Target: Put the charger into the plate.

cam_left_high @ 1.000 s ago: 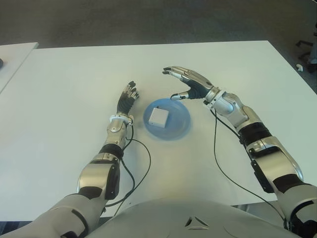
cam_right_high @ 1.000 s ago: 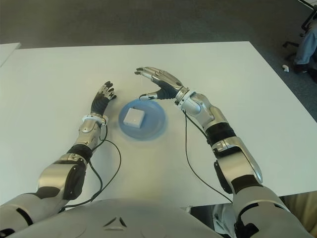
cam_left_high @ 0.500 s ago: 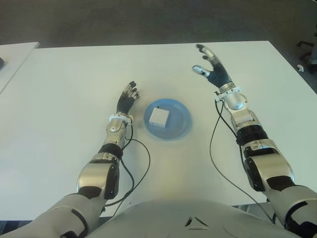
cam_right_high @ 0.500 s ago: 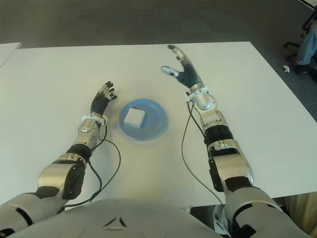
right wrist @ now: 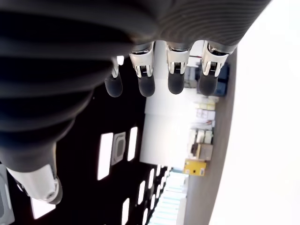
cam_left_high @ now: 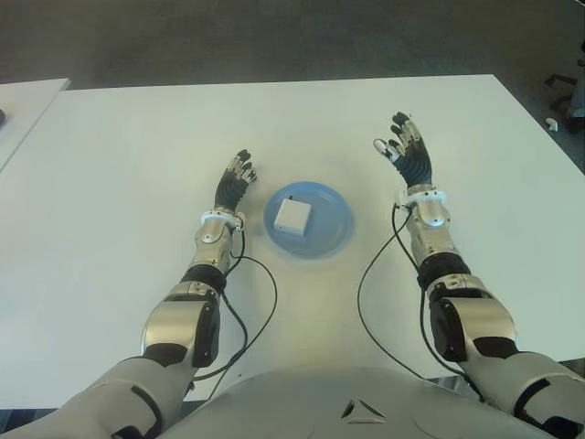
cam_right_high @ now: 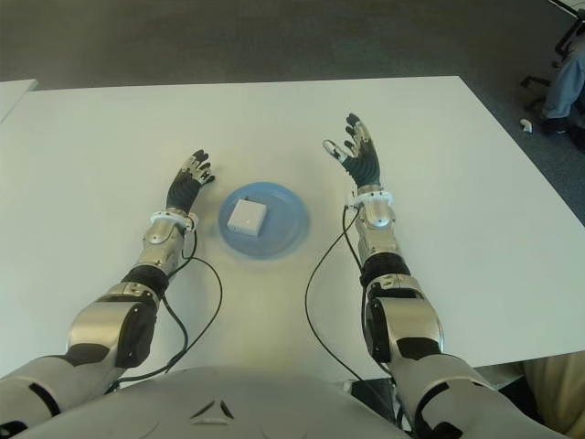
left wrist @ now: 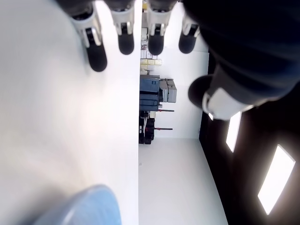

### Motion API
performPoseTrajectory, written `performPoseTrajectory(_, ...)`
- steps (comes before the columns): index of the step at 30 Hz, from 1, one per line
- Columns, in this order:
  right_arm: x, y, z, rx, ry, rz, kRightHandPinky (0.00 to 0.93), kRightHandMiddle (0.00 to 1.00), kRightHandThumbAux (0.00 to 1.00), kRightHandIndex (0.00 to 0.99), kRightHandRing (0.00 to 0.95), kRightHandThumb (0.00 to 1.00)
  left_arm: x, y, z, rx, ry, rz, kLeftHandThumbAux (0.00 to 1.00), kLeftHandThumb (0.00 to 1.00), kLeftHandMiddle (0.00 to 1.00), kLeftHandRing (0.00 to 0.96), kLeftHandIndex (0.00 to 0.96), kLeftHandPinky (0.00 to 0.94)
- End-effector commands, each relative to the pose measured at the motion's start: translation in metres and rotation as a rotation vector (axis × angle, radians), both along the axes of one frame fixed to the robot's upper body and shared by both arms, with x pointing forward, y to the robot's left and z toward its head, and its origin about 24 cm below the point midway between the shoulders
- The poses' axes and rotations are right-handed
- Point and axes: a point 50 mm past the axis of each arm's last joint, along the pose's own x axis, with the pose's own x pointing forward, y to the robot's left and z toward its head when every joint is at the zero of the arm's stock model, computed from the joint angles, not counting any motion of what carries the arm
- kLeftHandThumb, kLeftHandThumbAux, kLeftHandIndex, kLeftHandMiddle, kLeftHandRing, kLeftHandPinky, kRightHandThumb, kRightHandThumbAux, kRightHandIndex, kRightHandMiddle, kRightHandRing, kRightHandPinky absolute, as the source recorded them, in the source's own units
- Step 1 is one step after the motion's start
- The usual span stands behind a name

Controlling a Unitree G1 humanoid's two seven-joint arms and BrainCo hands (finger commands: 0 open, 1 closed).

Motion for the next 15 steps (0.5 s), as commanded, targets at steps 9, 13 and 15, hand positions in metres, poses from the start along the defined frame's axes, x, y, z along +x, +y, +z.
performPoseTrajectory(9, -0.018, 0.011, -0.032, 0.049, 0.110, 0.014, 0.036, 0.028, 0.777, 0.015, 0.009, 0.001, -0.008, 0.005, -0.013, -0.014, 0.073, 0.001, 0.616, 0.000, 0.000, 0.000, 0.000, 0.000)
performPoseTrajectory(13, -0.023, 0.013, -0.040, 0.051, 0.145, 0.026, 0.053, 0.034, 0.817, 0.027, 0.017, 0.000, -0.008, 0.004, -0.013, -0.020, 0.079, 0.005, 0.623, 0.000, 0.000, 0.000, 0.000, 0.000)
performPoseTrajectory(15, -0.025, 0.013, -0.044, 0.055, 0.163, 0.029, 0.054, 0.035, 0.825, 0.030, 0.020, 0.000, -0.009, 0.004, -0.013, -0.021, 0.079, 0.006, 0.626, 0.000, 0.000, 0.000, 0.000, 0.000)
